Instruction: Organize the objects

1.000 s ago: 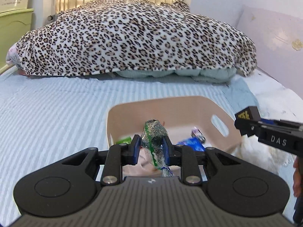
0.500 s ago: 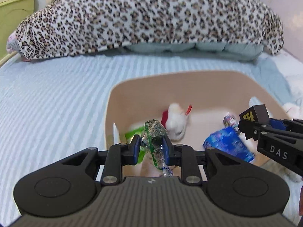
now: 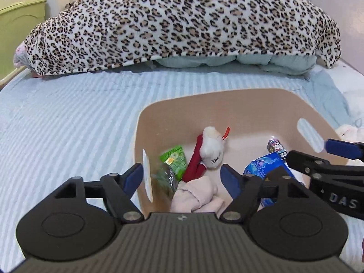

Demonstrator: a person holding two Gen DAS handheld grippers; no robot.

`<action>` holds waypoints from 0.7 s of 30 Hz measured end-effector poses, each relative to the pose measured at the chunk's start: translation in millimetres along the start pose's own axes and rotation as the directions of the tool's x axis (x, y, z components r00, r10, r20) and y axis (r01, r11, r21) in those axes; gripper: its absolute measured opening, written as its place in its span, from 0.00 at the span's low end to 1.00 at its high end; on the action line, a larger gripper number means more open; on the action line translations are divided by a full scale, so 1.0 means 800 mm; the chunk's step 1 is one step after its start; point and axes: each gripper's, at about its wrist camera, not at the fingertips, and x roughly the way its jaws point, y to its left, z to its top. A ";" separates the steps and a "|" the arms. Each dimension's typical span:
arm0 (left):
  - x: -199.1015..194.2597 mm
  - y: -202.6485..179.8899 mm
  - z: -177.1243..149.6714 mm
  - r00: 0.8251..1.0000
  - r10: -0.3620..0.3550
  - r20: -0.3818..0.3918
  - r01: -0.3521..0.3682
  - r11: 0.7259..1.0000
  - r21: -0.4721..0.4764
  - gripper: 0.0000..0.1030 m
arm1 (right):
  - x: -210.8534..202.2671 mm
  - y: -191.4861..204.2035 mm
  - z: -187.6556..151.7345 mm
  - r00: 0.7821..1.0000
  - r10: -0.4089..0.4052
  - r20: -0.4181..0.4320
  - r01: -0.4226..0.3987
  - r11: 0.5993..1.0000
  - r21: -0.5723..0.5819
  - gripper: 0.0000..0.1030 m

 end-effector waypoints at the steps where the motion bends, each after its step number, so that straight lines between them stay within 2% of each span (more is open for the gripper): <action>1: -0.006 0.000 0.001 1.000 -0.001 0.002 0.001 1.000 -0.001 0.78 | -0.007 -0.002 0.000 1.000 0.003 -0.004 -0.003 1.000 0.011 0.83; 3: -0.021 -0.001 0.002 1.000 -0.010 0.017 0.010 1.000 -0.003 0.78 | -0.017 -0.007 0.000 1.000 0.005 -0.014 -0.005 1.000 0.029 0.86; 11: -0.077 -0.006 0.005 0.998 -0.014 0.057 0.013 1.000 0.016 0.83 | -0.061 -0.015 0.003 1.000 0.019 -0.019 -0.018 0.996 0.084 0.87; 21: -0.142 0.008 -0.013 0.997 -0.012 0.080 0.013 1.000 -0.018 0.85 | -0.136 -0.002 0.004 1.000 -0.006 0.002 0.006 0.999 0.044 0.93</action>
